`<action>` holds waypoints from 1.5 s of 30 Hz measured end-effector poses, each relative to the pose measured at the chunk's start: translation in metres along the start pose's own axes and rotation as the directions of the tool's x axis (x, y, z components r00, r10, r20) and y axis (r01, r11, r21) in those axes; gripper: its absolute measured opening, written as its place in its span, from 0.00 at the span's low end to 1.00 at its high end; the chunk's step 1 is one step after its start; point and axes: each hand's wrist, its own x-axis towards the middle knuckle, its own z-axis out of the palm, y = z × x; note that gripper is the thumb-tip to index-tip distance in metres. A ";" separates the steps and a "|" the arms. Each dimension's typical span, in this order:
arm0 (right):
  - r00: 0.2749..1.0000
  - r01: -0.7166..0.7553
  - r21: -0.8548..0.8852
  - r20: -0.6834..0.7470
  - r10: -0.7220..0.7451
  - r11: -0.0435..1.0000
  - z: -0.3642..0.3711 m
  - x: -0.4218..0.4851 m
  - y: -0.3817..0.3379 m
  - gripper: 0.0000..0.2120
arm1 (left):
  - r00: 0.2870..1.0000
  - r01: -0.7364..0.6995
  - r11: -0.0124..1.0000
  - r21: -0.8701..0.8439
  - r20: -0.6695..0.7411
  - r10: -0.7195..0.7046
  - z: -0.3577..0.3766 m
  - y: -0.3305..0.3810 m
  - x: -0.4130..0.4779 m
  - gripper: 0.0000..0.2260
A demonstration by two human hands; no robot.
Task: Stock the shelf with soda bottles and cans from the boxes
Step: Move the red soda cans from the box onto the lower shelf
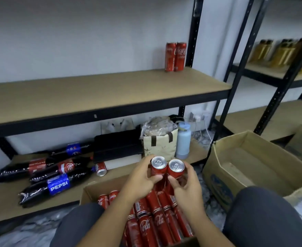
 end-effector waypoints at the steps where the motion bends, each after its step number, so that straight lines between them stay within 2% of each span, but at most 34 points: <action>1: 0.999 0.040 0.012 -0.006 -0.040 0.999 -0.003 0.000 -0.014 0.27 | 1.000 -0.022 0.999 -0.028 -0.009 0.022 -0.011 0.015 -0.003 0.27; 6: 0.967 0.243 0.054 0.067 -0.247 0.968 -0.027 0.017 -0.100 0.26 | 0.975 -0.205 0.979 -0.020 -0.088 0.202 -0.070 0.081 0.000 0.27; 10: 0.938 0.320 0.092 0.111 -0.329 0.943 -0.038 0.055 -0.170 0.26 | 0.942 -0.302 0.953 0.000 -0.151 0.299 -0.115 0.135 0.021 0.25; 15: 0.899 0.389 0.129 0.161 -0.406 0.912 -0.041 0.110 -0.248 0.21 | 0.905 -0.351 0.936 -0.017 -0.262 0.335 -0.156 0.187 0.063 0.24; 18: 0.883 0.399 0.126 0.214 -0.418 0.908 -0.033 0.145 -0.274 0.23 | 0.902 -0.319 0.948 -0.003 -0.307 0.303 -0.166 0.203 0.095 0.21; 23: 0.909 0.338 0.106 0.220 -0.353 0.935 -0.005 0.197 -0.276 0.23 | 0.923 -0.197 0.980 -0.030 -0.343 0.175 -0.159 0.206 0.144 0.19; 27: 0.916 0.366 0.020 0.171 -0.364 0.930 0.010 0.224 -0.273 0.24 | 0.908 -0.180 0.982 -0.049 -0.392 0.147 -0.156 0.199 0.176 0.19; 30: 0.918 0.365 -0.004 0.169 -0.359 0.931 0.017 0.244 -0.266 0.25 | 0.915 -0.167 0.985 -0.032 -0.378 0.143 -0.153 0.188 0.196 0.20; 34: 0.933 0.323 -0.023 0.178 -0.314 0.946 0.025 0.267 -0.232 0.29 | 0.932 -0.173 0.985 -0.023 -0.327 0.156 -0.141 0.165 0.207 0.26; 37: 0.912 0.335 -0.020 0.258 -0.319 0.942 0.025 0.276 -0.207 0.38 | 0.958 -0.169 0.983 0.065 -0.226 0.180 -0.131 0.142 0.212 0.40; 39: 0.891 0.334 -0.043 0.339 -0.301 0.941 0.023 0.282 -0.197 0.45 | 0.976 -0.134 0.986 0.103 -0.158 0.149 -0.125 0.126 0.216 0.44; 42: 0.880 0.340 -0.055 0.370 -0.297 0.939 0.021 0.292 -0.191 0.48 | 0.981 -0.080 0.986 0.146 -0.164 0.104 -0.122 0.108 0.227 0.32; 45: 0.886 0.348 -0.092 0.357 -0.295 0.933 0.025 0.310 -0.187 0.43 | 0.980 -0.063 0.985 0.161 -0.179 0.092 -0.124 0.103 0.246 0.25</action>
